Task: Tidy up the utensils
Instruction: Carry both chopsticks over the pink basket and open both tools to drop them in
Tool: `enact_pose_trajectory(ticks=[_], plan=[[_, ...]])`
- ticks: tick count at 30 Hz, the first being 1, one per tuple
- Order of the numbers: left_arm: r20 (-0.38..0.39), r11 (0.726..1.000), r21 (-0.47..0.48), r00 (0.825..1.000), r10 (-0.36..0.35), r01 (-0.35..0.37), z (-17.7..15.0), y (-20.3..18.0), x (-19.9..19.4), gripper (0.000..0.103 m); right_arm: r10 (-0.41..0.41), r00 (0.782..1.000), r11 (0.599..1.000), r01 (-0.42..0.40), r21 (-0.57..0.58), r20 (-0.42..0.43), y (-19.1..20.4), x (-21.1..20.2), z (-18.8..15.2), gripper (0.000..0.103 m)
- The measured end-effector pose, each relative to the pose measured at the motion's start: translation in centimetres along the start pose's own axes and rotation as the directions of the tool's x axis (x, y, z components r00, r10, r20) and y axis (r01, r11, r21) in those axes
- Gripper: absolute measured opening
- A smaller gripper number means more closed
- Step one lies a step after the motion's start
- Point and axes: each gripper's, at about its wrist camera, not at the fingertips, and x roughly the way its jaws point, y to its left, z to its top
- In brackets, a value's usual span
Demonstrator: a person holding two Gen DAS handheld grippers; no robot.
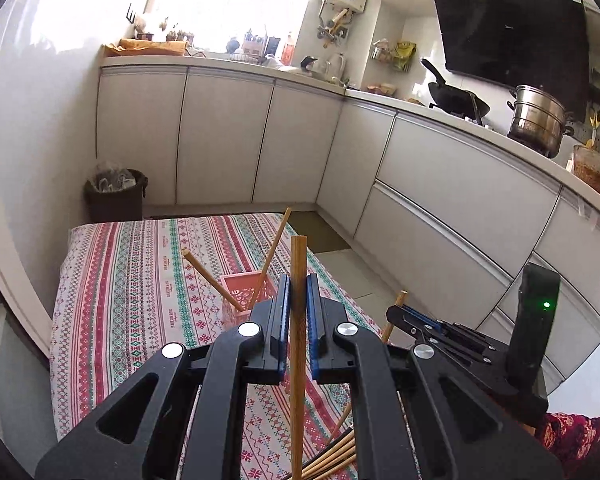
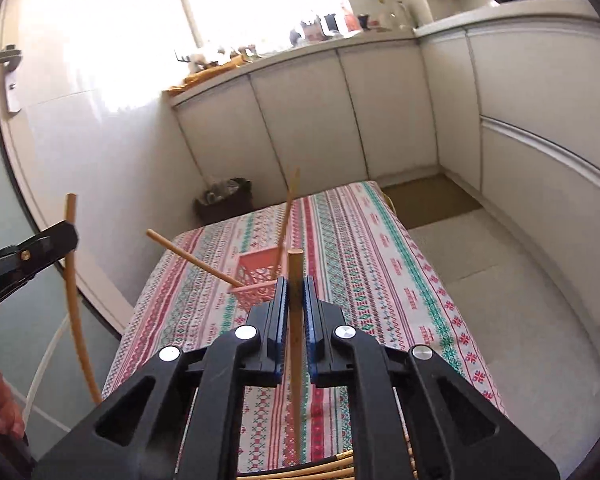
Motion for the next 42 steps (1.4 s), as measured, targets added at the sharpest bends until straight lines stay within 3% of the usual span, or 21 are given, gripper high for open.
enact_pose_trajectory(ticks=[9,14,19,24,35,37,42], plan=[[0.082,0.999,-0.034,0.996,0.023,-0.021,1.5,-0.2,-1.2,0.007,0.046,0.999,0.999,-0.046,-0.016,0.013,0.5,-2.7,3.6,0.008],[0.190,0.996,-0.072,0.979,0.069,-0.057,3.6,-0.4,-1.8,0.007,0.054,0.995,0.998,-0.053,-0.016,0.086,0.0,-3.8,7.3,0.008],[0.307,0.991,-0.100,0.944,0.119,-0.093,6.2,-0.5,-1.8,0.007,0.060,0.980,0.998,-0.052,-0.045,0.191,0.7,-3.4,12.0,0.008],[0.373,0.984,-0.110,0.912,0.172,-0.141,8.2,-0.7,1.1,0.007,0.081,0.967,0.995,-0.065,-0.073,0.242,1.4,-1.5,14.4,0.008],[0.500,0.950,-0.147,0.808,0.311,-0.275,9.0,0.2,7.7,0.007,0.130,0.961,0.985,-0.098,-0.140,0.245,2.1,3.2,13.6,0.008],[0.504,0.944,-0.154,0.799,0.328,-0.291,8.6,0.6,8.9,0.007,0.142,0.961,0.983,-0.108,-0.149,0.239,2.2,4.2,13.3,0.008],[0.489,0.934,-0.186,0.796,0.357,-0.305,7.0,1.8,11.2,0.008,0.175,0.954,0.977,-0.137,-0.166,0.243,2.2,6.6,12.3,0.008]])
